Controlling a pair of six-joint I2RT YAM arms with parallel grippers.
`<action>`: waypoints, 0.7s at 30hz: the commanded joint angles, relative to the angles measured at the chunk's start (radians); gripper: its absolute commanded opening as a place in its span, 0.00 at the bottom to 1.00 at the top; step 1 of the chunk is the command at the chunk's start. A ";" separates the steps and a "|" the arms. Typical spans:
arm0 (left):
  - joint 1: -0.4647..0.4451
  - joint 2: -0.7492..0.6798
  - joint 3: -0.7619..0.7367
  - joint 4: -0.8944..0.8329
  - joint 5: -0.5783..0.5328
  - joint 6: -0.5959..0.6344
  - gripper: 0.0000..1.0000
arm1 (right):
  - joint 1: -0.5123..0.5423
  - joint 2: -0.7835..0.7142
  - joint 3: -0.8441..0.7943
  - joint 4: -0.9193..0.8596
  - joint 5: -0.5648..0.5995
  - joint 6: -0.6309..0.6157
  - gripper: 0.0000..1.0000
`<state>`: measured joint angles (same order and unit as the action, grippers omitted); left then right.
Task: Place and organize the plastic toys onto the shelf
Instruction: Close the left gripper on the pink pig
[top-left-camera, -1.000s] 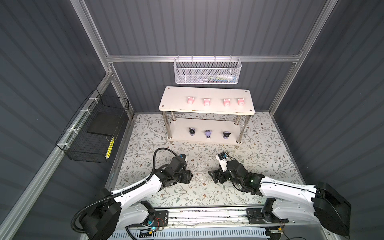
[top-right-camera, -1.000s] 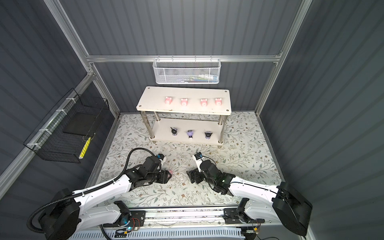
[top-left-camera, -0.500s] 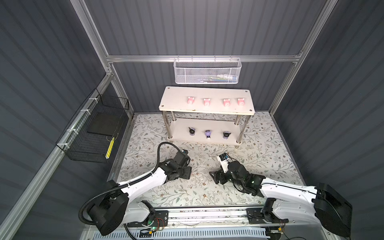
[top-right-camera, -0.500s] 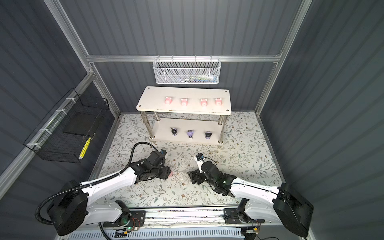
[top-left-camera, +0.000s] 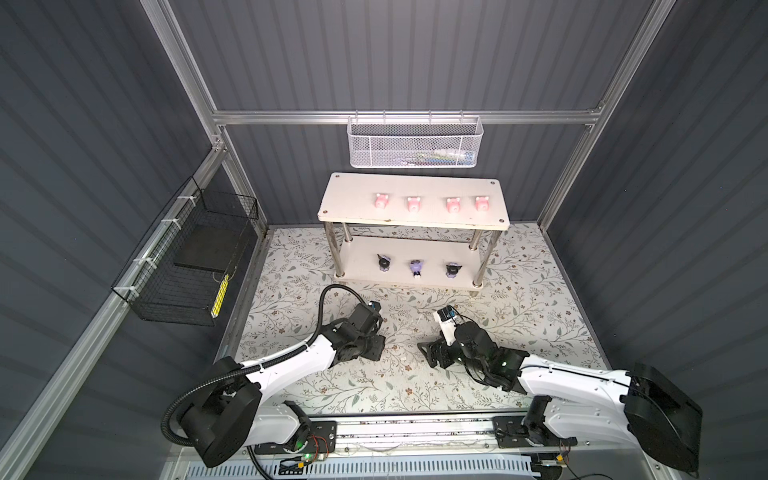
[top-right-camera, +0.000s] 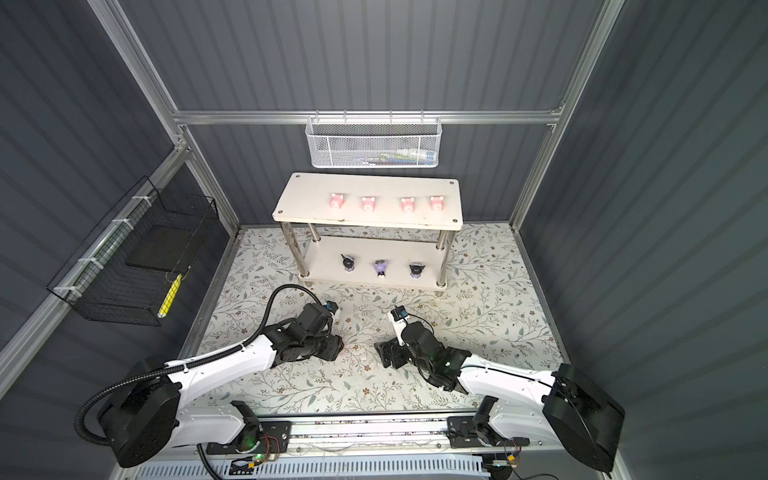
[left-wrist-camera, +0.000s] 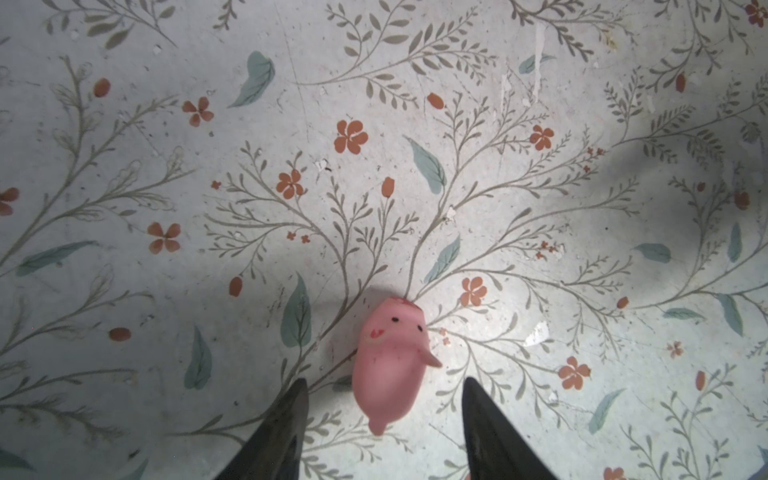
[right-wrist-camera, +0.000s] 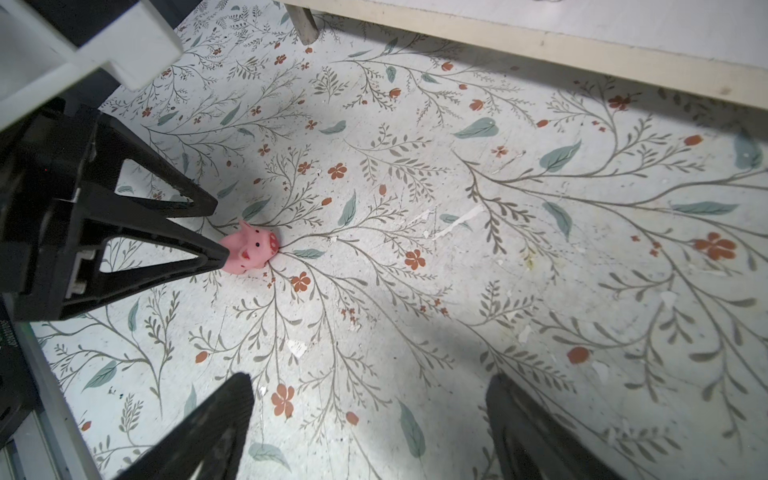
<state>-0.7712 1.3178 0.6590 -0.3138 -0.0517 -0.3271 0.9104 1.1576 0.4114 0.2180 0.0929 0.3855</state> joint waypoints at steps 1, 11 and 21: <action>-0.009 0.018 -0.014 0.004 -0.001 0.024 0.59 | -0.004 0.011 -0.005 0.014 -0.004 0.006 0.90; -0.021 0.062 -0.003 0.007 -0.007 0.030 0.53 | -0.006 0.034 0.003 0.021 -0.011 0.003 0.89; -0.043 0.130 0.026 0.006 -0.041 0.034 0.50 | -0.008 0.041 0.008 0.020 -0.013 0.002 0.90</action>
<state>-0.8104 1.4326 0.6632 -0.2993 -0.0723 -0.3065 0.9081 1.1889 0.4114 0.2306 0.0879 0.3855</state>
